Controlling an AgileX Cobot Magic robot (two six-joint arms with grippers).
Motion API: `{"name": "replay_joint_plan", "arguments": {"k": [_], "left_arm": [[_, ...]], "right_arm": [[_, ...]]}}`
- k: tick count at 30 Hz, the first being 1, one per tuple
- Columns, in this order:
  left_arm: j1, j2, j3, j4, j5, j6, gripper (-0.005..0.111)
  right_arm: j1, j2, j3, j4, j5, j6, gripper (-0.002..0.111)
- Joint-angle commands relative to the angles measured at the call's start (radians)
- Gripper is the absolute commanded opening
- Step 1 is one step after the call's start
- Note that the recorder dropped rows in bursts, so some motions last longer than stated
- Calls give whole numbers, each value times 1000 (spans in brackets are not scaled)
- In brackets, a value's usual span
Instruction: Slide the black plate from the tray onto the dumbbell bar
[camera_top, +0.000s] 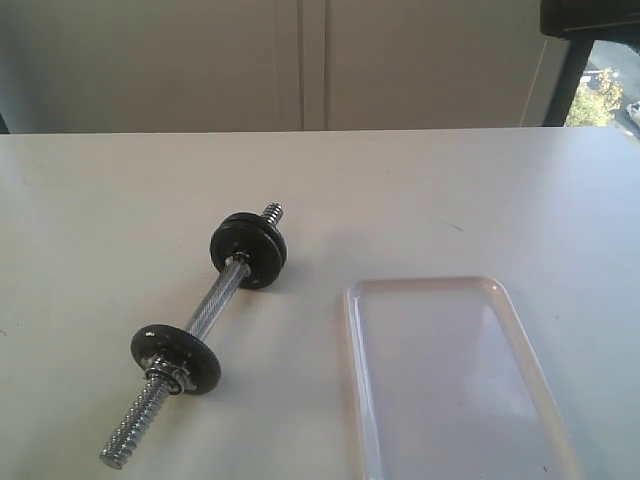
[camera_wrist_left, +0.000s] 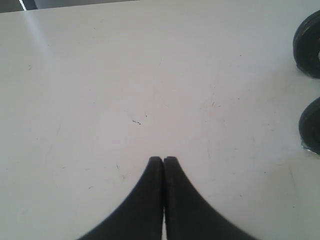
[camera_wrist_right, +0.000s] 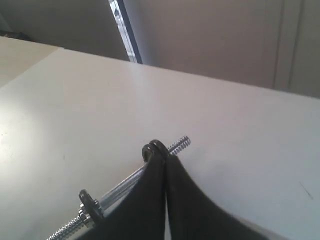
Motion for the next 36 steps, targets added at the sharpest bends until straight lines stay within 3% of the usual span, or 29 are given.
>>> {"name": "replay_joint_plan", "arguments": {"k": [1, 14, 21, 28, 36], "left_arm": [[5, -4, 4, -9, -5, -9, 0], [5, -4, 4, -9, -5, -9, 0], [5, -4, 4, -9, -5, -9, 0], [5, -4, 4, -9, -5, -9, 0], [5, -4, 4, -9, -5, -9, 0]], "right_arm": [[-10, -158, 0, 7, -15, 3, 0], [-10, -608, 0, 9, -17, 3, 0], [-12, -687, 38, 9, -20, 3, 0], [-12, -740, 144, 14, -187, 11, 0], [-35, -768, 334, -49, -346, 285, 0]]}}
